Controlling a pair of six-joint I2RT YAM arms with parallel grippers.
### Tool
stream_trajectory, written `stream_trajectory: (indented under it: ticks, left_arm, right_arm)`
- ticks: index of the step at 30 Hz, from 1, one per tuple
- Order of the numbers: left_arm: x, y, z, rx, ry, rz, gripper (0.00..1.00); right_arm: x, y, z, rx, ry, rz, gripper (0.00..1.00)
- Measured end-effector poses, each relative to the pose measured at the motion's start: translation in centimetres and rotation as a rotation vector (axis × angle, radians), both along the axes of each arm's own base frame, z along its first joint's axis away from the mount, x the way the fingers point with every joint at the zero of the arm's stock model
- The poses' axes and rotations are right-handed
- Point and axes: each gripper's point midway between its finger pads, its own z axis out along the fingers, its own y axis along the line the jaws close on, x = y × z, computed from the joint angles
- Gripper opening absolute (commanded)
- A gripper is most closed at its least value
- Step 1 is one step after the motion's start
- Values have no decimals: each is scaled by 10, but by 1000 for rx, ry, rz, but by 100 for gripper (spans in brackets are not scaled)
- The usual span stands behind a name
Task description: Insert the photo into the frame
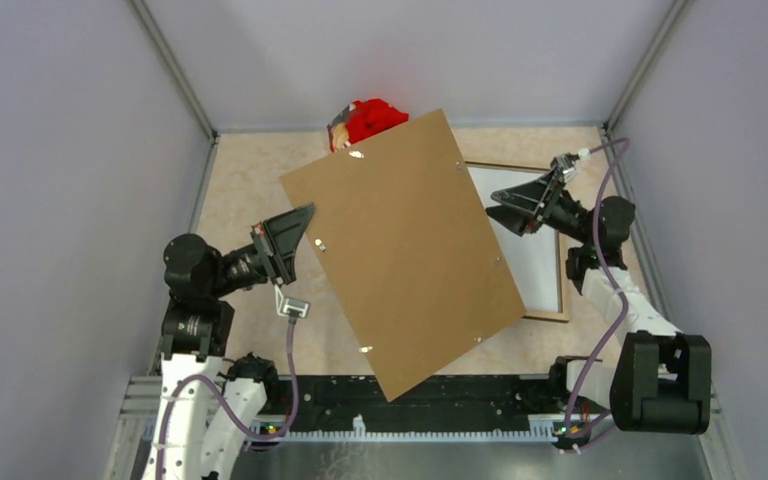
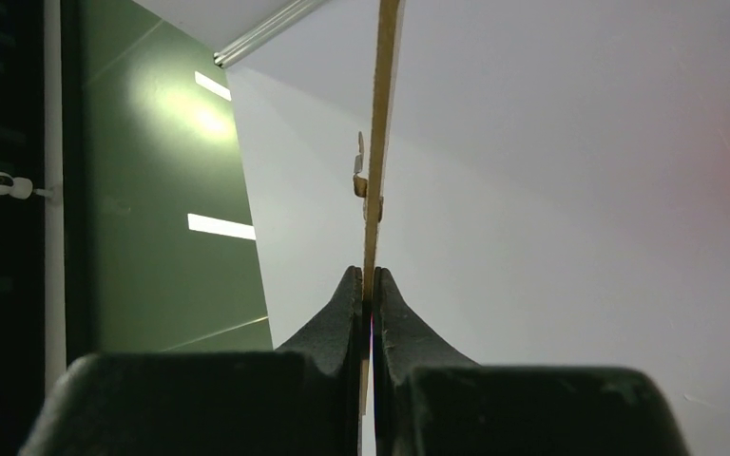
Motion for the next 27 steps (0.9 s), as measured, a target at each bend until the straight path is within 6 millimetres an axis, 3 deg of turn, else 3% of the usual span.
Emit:
stream_trajectory:
  ticks: [6,9,12,16,18,21,22,24,26,27]
  left_arm:
    - [8,0,0,-1,-15,6,0]
    - [11,1,0,-1,-16,13,0]
    - [10,1,2,-2,-27,14,0]
    - [11,1,5,-4,-44,17,0]
    - [13,1,4,-3,-43,18,5]
    - [19,2,-5,-2,-16,25,28]
    - [23,2,-8,-2,-4,32,41]
    - [33,4,-18,0,32,50,78]
    - [45,6,-28,3,67,71,96]
    - [53,8,-36,3,98,88,98]
  right_arm:
    - [-29,19,18,25,-107,132,83]
    - [-41,33,17,14,-130,196,77]
    - [-47,41,16,5,-134,229,62]
    - [-52,43,18,5,-146,251,34]
    - [-56,43,22,12,-157,261,24]
    - [-67,43,31,18,-188,281,6]
    - [-71,43,34,18,-194,287,3]
    - [-83,42,41,10,-222,298,0]
    - [-95,41,45,-16,-261,296,0]
    - [-100,40,44,-36,-267,293,0]
